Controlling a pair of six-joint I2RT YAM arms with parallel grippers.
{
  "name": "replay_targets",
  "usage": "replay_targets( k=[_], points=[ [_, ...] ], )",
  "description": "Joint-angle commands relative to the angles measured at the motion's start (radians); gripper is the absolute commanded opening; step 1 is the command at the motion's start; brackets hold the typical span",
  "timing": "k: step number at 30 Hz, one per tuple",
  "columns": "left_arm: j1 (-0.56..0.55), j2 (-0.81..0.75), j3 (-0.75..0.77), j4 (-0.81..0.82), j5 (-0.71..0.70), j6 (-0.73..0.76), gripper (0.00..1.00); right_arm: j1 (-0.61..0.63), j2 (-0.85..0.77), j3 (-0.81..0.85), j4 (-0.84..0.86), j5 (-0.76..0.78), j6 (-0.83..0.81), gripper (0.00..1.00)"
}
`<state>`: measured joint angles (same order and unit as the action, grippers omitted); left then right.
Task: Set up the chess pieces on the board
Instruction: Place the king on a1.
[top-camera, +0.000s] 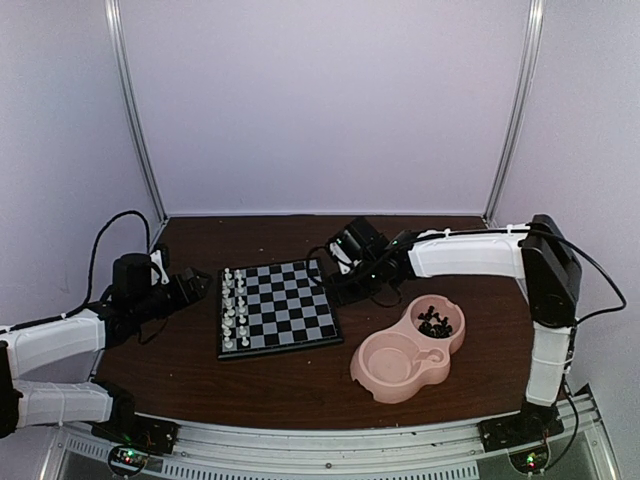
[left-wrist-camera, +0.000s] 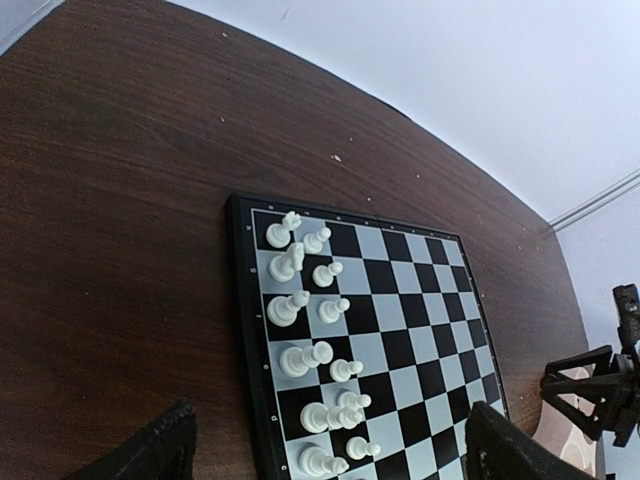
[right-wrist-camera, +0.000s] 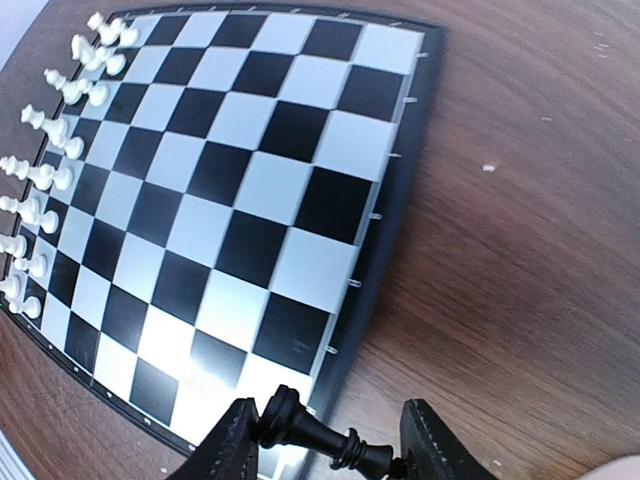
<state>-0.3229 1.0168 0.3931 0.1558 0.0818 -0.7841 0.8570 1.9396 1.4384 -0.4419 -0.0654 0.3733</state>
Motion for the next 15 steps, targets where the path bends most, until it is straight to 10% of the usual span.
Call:
replay_targets(
  k=[1,15],
  points=[
    [-0.005,0.005,0.024,0.035,0.0,0.001,0.93,0.043,0.064,0.041,0.045,-0.008,-0.015,0.36],
    [-0.005,0.051,0.05,0.036,0.042,0.008,0.93,0.084,0.13,0.068,0.065,0.004,-0.052,0.48]
  ],
)
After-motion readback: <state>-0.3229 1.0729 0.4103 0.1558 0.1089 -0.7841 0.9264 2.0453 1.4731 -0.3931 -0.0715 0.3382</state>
